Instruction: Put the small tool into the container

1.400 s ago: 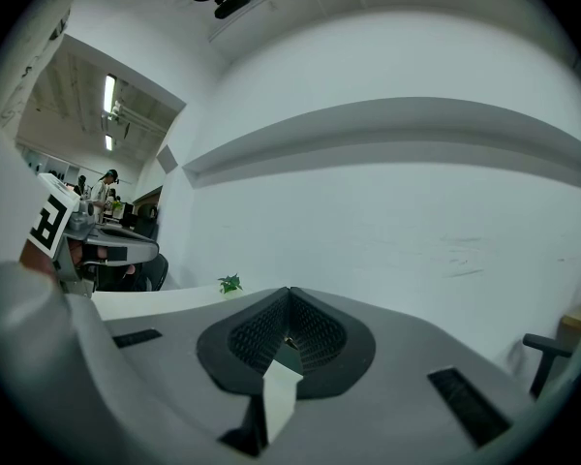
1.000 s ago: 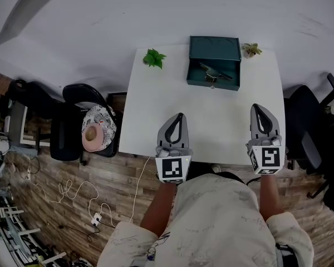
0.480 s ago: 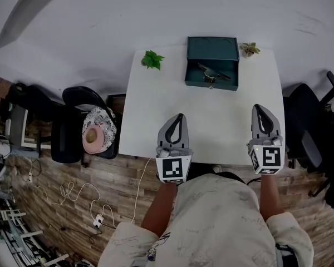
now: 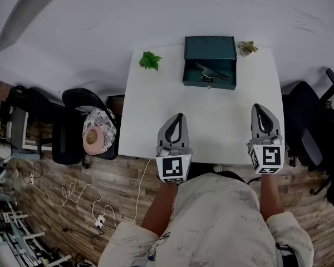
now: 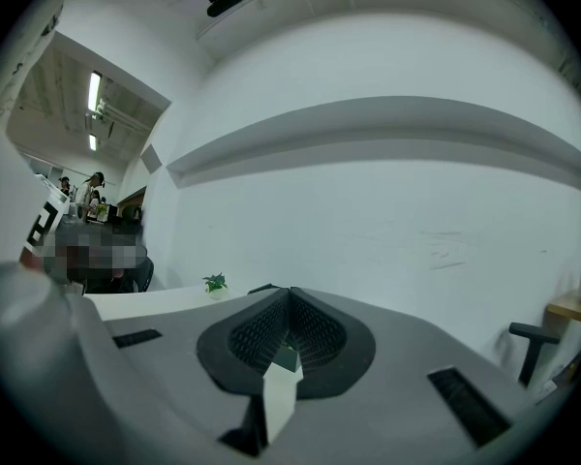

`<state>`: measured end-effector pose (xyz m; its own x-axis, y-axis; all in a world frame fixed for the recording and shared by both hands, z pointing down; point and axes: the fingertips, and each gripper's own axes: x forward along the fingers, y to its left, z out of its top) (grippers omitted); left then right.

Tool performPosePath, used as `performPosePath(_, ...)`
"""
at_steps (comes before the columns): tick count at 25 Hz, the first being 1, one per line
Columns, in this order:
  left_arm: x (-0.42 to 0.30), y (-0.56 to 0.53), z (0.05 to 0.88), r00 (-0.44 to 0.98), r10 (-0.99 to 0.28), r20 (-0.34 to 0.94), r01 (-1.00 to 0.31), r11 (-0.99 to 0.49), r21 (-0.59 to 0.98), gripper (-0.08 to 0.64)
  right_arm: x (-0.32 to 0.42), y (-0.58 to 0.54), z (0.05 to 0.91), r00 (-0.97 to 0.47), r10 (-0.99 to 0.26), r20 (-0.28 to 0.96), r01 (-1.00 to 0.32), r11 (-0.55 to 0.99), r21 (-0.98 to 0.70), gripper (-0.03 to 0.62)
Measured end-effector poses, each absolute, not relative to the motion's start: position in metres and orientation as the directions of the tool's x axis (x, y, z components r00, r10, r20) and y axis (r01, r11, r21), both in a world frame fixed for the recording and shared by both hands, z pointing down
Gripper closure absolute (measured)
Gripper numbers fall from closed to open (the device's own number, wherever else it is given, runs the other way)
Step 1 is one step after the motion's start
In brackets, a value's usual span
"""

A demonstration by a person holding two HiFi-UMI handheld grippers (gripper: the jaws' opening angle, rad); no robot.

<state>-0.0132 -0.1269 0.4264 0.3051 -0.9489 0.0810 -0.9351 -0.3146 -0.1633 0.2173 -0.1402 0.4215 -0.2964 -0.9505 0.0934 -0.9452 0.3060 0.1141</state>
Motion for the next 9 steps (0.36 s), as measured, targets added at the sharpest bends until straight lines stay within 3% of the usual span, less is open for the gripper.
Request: performPosePath(9,-0.001,-0.127,0.427,0.321,-0.942,0.094,-0.927,-0.333,-0.17,0.554,0.228,-0.136,0.422,-0.284,-0.954,0.095,-0.949,0.294,0.11,0.578)
